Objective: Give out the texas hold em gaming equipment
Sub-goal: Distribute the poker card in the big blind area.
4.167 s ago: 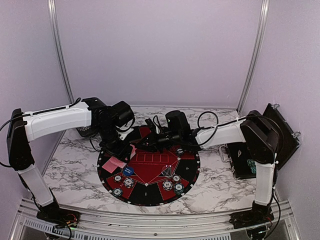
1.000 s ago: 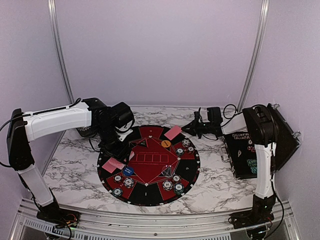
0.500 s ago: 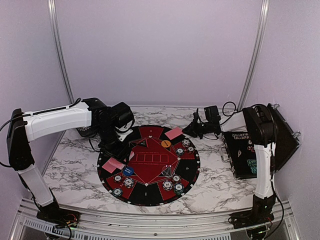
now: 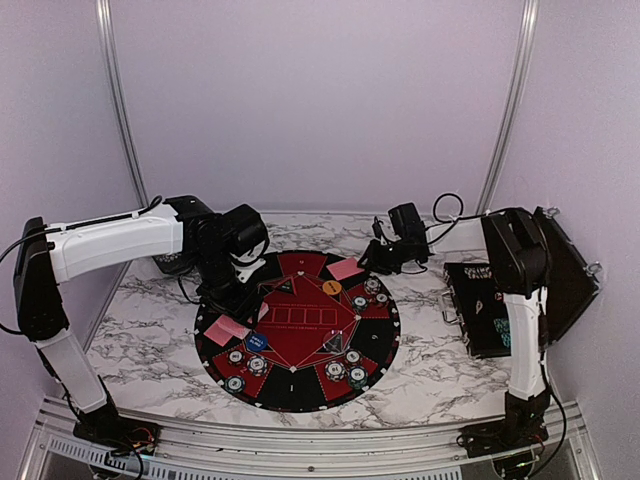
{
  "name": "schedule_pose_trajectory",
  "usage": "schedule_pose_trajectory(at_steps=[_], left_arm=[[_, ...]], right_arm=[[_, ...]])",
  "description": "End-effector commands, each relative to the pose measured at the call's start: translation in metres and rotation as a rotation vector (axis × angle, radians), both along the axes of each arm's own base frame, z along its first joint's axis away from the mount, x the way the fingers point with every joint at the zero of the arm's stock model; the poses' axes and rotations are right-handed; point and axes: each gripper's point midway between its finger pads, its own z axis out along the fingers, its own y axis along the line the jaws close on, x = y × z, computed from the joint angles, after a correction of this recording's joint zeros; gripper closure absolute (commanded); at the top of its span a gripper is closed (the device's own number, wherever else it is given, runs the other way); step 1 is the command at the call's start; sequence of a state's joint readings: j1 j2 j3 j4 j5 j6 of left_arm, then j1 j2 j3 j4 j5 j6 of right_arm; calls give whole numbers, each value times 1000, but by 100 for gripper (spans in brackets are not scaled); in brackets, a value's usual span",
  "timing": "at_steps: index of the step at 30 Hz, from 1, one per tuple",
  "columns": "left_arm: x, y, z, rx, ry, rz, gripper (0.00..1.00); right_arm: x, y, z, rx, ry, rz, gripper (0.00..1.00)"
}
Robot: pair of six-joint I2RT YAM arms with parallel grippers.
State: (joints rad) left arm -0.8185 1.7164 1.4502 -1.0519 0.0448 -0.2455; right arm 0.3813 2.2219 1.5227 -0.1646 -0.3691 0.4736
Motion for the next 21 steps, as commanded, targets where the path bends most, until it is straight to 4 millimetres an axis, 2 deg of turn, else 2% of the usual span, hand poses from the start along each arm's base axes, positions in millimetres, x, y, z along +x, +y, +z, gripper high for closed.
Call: schedule_pose_trajectory(at_steps=[1, 7, 13, 17, 21], left_arm=[[-4, -1, 2, 0, 17, -12, 47], [-4, -2, 3, -4, 14, -10, 47], [-4, -3, 5, -6, 12, -11, 47], [-4, -5, 6, -10, 9, -12, 47], [-4, -7, 6, -9, 8, -13, 47]], right_arm=[[3, -14, 19, -121, -41, -11, 68], [0, -19, 35, -149, -71, -16, 58], [-6, -22, 73, -125, -129, -25, 49], [-21, -17, 98, -48, -150, -7, 42], [-50, -8, 115, 56, -150, 29, 36]])
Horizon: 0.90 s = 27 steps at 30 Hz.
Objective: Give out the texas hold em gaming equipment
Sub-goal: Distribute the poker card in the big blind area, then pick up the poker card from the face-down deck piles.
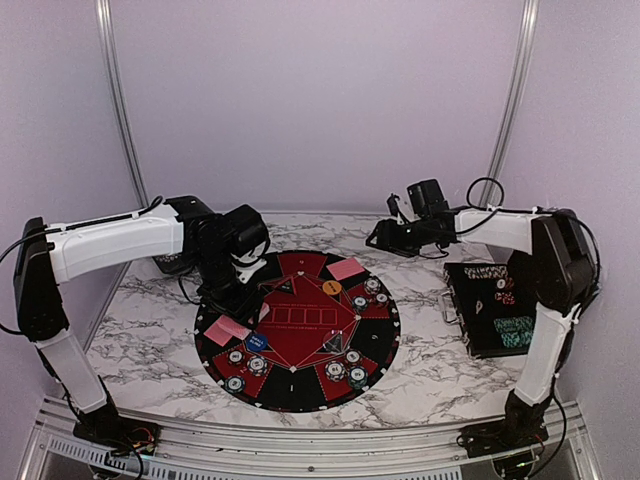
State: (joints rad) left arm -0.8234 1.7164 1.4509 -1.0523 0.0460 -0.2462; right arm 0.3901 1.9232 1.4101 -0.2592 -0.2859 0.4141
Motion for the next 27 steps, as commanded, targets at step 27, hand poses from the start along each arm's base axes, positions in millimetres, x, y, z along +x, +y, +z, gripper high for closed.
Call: schedule_pose_trajectory(at_steps=[27], left_arm=[[-10, -27, 20, -20, -30, -50, 47]], right_arm=[[-196, 171, 50, 471, 179, 463, 32]])
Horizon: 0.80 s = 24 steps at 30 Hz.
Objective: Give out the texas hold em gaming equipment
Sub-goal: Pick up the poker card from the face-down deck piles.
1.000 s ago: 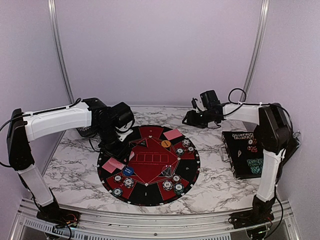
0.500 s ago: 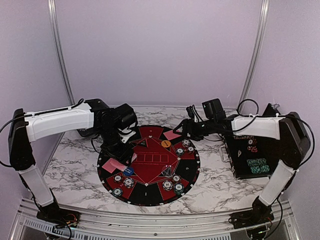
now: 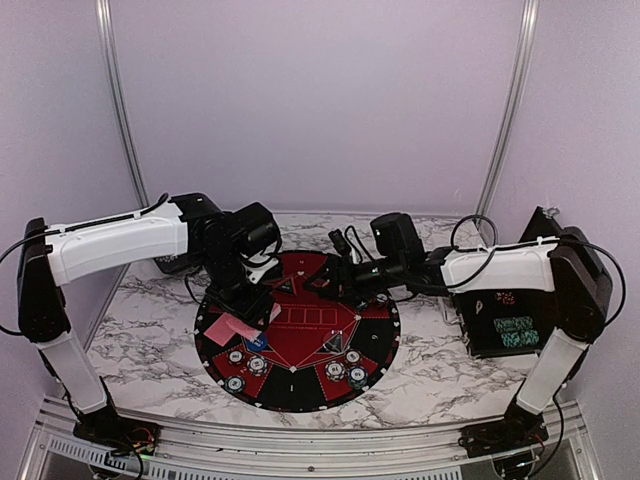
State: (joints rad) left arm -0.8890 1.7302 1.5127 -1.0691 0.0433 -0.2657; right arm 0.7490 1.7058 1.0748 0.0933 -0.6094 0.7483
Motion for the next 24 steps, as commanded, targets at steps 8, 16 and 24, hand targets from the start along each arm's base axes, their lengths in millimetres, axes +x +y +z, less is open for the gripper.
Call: schedule_pose_trajectory(at_steps=[8, 16, 24], left_arm=[[-1, -6, 8, 5, -13, -14, 47], [-3, -8, 6, 7, -8, -22, 47], [-4, -8, 5, 11, -4, -26, 47]], right_arm=[[-17, 40, 4, 87, 48, 83, 33], [-14, 54, 0, 131, 82, 114, 33], [-17, 70, -4, 178, 115, 169, 34]])
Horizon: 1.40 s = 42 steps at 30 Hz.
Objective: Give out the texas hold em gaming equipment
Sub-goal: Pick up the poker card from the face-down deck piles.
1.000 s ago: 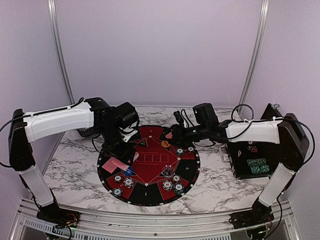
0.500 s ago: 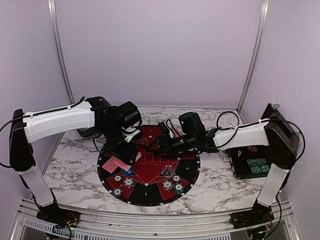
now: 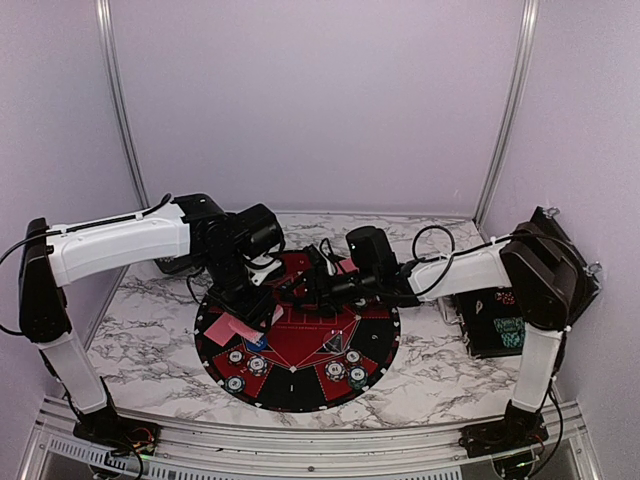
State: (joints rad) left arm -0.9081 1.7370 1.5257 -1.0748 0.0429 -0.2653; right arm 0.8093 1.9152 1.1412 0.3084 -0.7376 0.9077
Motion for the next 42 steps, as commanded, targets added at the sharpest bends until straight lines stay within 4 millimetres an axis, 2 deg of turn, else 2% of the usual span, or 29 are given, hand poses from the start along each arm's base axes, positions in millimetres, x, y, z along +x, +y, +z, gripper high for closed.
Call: schedule_pose_trajectory(at_steps=[1, 13, 24, 33, 42], left_arm=[[1, -2, 4, 11, -5, -6, 47], [2, -2, 4, 13, -8, -7, 47], [2, -2, 5, 10, -12, -7, 47], [2, -1, 8, 6, -21, -5, 47], [2, -1, 9, 6, -20, -6, 47]], right_arm=[[-5, 20, 22, 85, -20, 59, 34], [-14, 36, 13, 105, 14, 102, 35], [-17, 45, 1, 106, 40, 121, 41], [-9, 39, -12, 54, 35, 80, 45], [0, 27, -13, 27, 18, 41, 46]])
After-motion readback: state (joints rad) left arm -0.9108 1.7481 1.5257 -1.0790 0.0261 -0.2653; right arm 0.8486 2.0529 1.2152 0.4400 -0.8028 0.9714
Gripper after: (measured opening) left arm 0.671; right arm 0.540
